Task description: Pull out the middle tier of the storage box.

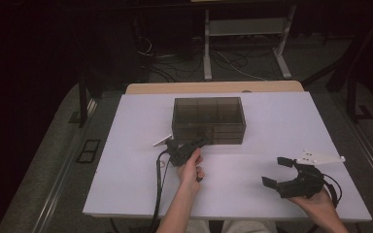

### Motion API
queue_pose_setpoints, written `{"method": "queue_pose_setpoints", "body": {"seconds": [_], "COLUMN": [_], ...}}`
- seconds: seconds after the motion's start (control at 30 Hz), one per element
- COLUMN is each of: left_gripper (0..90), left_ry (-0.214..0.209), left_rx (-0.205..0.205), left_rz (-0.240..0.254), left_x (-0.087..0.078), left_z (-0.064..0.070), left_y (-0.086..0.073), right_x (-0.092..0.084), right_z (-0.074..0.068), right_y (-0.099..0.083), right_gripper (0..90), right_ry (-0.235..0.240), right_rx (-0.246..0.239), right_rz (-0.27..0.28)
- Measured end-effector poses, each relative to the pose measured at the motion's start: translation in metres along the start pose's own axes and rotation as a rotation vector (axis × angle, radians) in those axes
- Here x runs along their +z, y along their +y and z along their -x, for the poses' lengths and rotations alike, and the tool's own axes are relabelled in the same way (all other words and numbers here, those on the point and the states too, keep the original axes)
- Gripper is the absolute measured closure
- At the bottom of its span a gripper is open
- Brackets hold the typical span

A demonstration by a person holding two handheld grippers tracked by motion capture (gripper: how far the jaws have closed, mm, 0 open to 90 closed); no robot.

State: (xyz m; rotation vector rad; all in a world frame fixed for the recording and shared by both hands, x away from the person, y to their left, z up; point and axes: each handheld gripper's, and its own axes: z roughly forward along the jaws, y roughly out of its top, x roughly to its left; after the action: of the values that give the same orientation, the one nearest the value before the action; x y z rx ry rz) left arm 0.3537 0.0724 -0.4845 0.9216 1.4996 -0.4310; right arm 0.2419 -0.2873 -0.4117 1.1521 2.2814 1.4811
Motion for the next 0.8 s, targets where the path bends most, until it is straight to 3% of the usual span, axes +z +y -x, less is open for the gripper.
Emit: {"method": "queue_pose_setpoints", "body": {"seconds": [0.33,0.37,0.43,0.8], "left_gripper": [71.2,75.2,79.3,80.4], "left_ry": [-0.027,-0.041,-0.034,-0.037], "left_rx": [-0.041,-0.048,-0.057,-0.077], "left_rz": [-0.005,-0.003,0.001,-0.014], "left_x": [0.0013,0.001,0.0012,0.0012], "left_z": [-0.0027,-0.0019,-0.0004,-0.0013], "left_y": [-0.0008,-0.0005,-0.0006,0.0015], "right_x": [0.0003,0.0004,0.0005,0.0014], "right_z": [-0.0003,-0.0002,-0.0004,-0.0006], "right_y": [0.0,0.0,0.0,0.0], "right_gripper": [0.9,0.8,0.9,0.9], "right_ry": [0.002,0.002,0.002,0.002], "right_rx": [-0.004,-0.006,-0.007,-0.013], "right_rz": [-0.002,-0.002,-0.003,-0.005]}}
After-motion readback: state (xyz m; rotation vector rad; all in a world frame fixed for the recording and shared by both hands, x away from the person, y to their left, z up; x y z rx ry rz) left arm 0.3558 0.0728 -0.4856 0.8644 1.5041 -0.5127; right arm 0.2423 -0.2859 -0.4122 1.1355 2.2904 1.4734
